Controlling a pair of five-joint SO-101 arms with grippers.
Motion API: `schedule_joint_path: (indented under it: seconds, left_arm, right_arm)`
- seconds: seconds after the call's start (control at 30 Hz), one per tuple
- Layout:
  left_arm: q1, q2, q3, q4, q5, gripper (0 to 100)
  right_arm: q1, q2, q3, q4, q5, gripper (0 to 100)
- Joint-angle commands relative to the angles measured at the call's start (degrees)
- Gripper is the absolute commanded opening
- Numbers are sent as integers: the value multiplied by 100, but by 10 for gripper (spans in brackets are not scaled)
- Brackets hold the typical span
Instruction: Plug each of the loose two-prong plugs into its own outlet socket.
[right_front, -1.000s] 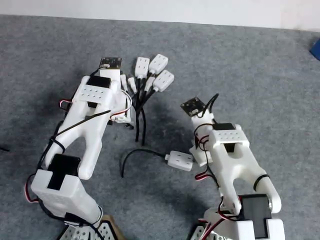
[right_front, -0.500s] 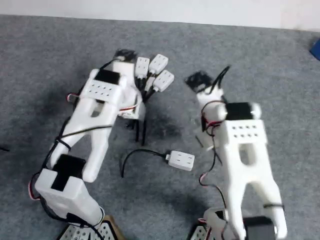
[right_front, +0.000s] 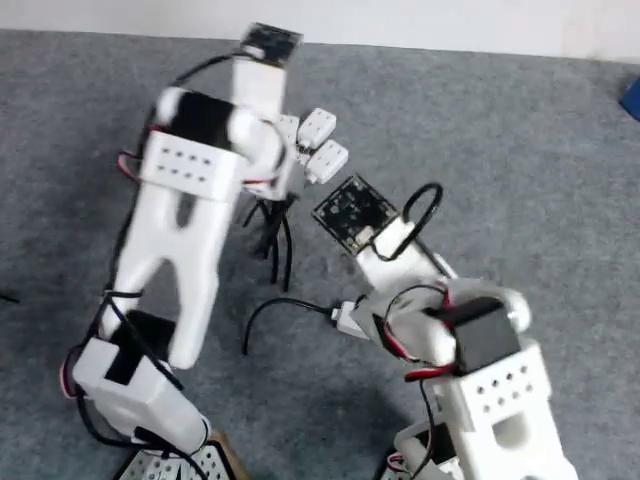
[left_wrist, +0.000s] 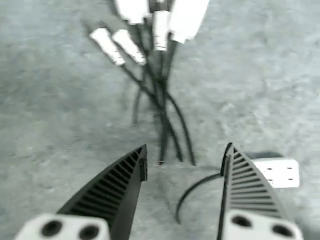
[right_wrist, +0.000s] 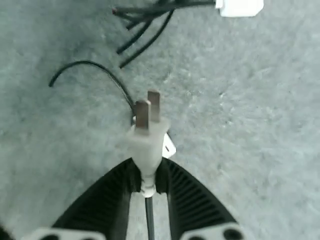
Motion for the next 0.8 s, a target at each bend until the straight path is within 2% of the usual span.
schedule_joint_path:
  seconds: [0.0,0.2,0.47,0.6,0.77]
  left_arm:
    - [-541,-286,-224,97,-237,249]
    - [-1367,-303,66,97,-765,248]
    - [-1446,-1499,1833,-44,-1099,245]
    - [-1587,-2615,3635,-1029,-1125,245]
    - [-1578,-4804,6431,-2752,-1099,245]
  right_arm:
    - [119,-101,963,-1279,-202,7]
    - [-4,954,760,-2000,-571,7]
    - [-567,3108,-1068,-1710,-782,7]
    - [-734,3864,-2149,-1007,-747,7]
    - [-927,4365,-3618,374,-527,7]
